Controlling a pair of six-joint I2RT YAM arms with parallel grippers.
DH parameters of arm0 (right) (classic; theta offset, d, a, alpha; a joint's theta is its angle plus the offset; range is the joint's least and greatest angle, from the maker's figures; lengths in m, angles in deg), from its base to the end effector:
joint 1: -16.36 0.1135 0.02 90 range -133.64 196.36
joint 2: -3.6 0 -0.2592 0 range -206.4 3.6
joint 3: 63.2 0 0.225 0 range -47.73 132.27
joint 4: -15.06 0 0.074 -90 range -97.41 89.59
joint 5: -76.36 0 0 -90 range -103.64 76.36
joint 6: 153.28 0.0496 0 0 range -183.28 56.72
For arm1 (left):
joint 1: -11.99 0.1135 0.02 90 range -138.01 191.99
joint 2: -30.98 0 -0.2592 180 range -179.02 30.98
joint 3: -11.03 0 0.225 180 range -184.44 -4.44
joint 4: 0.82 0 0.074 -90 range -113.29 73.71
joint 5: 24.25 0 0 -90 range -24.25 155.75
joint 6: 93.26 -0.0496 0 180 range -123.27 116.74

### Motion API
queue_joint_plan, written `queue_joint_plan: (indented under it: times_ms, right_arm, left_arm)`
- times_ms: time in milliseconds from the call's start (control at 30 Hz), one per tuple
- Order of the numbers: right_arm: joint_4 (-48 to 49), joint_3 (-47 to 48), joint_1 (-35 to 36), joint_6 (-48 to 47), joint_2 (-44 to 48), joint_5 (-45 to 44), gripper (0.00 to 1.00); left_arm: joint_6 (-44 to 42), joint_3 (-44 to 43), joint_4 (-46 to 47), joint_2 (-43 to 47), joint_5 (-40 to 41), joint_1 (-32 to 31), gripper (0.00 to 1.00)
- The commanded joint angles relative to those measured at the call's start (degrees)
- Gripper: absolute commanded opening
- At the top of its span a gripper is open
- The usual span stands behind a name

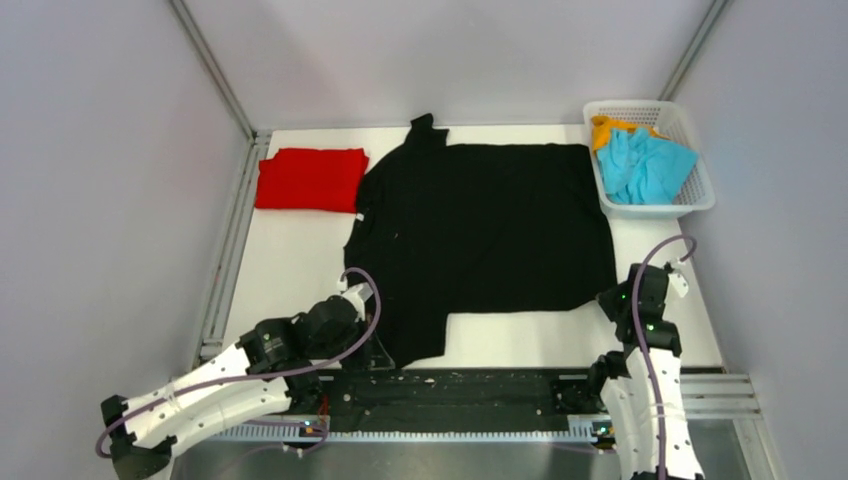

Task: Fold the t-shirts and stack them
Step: Fold the flattened tshirt in 1/3 of the way

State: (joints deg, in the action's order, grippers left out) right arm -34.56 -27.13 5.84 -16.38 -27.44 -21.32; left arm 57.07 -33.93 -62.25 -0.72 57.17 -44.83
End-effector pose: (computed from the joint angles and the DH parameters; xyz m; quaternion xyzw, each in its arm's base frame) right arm 0.1067 -0.0266 0.1804 0.4648 0.7949 0.0615 0.3852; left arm 0.0488 -0.0882 0.2096 -0.0018 0.9319 -0.3402 0.1260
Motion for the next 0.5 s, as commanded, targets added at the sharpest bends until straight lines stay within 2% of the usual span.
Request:
queue_joint_plan:
  times_ms: [0, 200, 400, 467]
  right_arm:
    - [-4.9, 1.5, -0.4, 3.4, 3.5, 1.2, 0.00]
    - [-4.6, 1.4, -0.4, 3.0, 5.0, 1.6, 0.00]
    - [-0.9, 3.4, -0.4, 0.1, -0.4, 1.3, 0.00]
    - [0.5, 4.7, -0.4, -1.3, -2.9, 1.2, 0.00]
  left_arm:
    - [7.5, 2.4, -2.9, 5.5, -0.1, -1.9, 0.00]
    - [5.2, 3.4, 2.5, 2.6, 1.3, -2.0, 0.00]
    - [-1.4, -0.7, 11.5, -7.0, 12.0, -1.3, 0.00]
    - [-4.2, -5.1, 9.9, -10.8, 16.4, 0.9, 0.00]
